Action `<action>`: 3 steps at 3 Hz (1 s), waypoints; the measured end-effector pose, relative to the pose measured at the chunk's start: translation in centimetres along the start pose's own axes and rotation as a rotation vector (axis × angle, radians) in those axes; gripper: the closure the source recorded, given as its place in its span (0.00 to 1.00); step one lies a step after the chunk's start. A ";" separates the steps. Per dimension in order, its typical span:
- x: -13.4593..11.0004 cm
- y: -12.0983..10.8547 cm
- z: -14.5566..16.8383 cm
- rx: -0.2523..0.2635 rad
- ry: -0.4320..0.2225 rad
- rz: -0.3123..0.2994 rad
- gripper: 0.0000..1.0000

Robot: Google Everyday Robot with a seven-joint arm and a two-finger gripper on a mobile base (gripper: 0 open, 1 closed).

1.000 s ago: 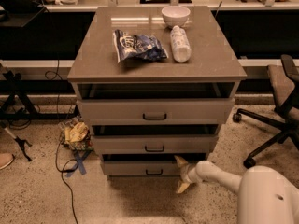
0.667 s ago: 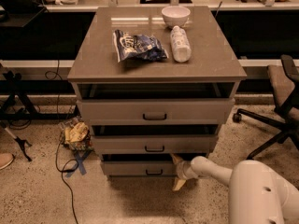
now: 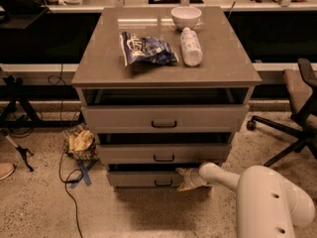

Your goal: Open bottom drawer

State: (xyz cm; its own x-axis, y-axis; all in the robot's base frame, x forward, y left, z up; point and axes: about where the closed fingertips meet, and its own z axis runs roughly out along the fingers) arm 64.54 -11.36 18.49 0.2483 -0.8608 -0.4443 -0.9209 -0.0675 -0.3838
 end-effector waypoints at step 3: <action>-0.3 3.7 -1.9 -0.017 0.002 0.036 1.00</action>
Offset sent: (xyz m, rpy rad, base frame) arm -0.0676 -0.0231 0.0003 0.0050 0.0662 -0.0507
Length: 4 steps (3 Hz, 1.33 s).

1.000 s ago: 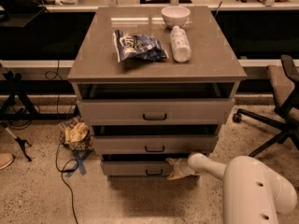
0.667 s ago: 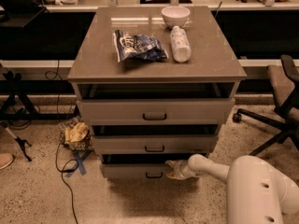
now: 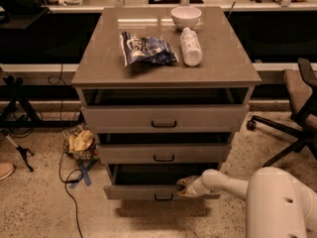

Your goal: Open bottom drawer

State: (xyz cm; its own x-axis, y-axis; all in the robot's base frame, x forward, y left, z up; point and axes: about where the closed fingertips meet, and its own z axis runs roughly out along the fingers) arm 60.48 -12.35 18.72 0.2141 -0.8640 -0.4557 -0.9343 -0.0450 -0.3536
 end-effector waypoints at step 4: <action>-0.3 0.4 0.4 -0.008 -0.006 0.000 0.11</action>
Offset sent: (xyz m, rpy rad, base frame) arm -0.0001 0.0002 0.0000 0.0001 0.0003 0.0002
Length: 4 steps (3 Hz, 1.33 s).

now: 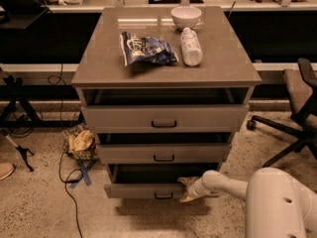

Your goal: Open bottom drawer

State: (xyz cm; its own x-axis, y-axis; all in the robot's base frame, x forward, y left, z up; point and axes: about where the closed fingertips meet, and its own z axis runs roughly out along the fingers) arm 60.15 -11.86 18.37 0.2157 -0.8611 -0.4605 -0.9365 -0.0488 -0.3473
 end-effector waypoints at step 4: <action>1.4 0.2 -0.3 -0.045 0.199 0.064 0.00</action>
Offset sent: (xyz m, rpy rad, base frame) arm 0.0029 -0.0037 -0.0032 -0.0789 0.0367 -0.0521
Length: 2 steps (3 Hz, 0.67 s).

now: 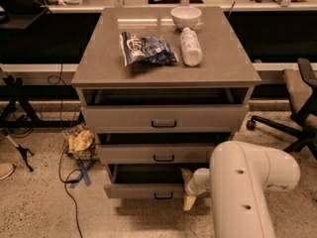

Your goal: Open bottom drawer

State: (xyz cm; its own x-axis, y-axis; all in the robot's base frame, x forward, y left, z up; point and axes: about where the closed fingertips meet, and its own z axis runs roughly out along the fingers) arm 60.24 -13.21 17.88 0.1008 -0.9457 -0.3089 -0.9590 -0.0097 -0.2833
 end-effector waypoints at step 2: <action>2.1 0.1 0.0 -0.043 0.063 0.063 0.00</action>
Offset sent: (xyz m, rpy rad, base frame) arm 0.0050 -0.0321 -0.0085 -0.0547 0.0878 -0.0895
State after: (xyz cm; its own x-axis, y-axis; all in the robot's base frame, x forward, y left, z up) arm 60.33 -15.19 17.17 0.0248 -0.9634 -0.2670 -0.9735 0.0375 -0.2258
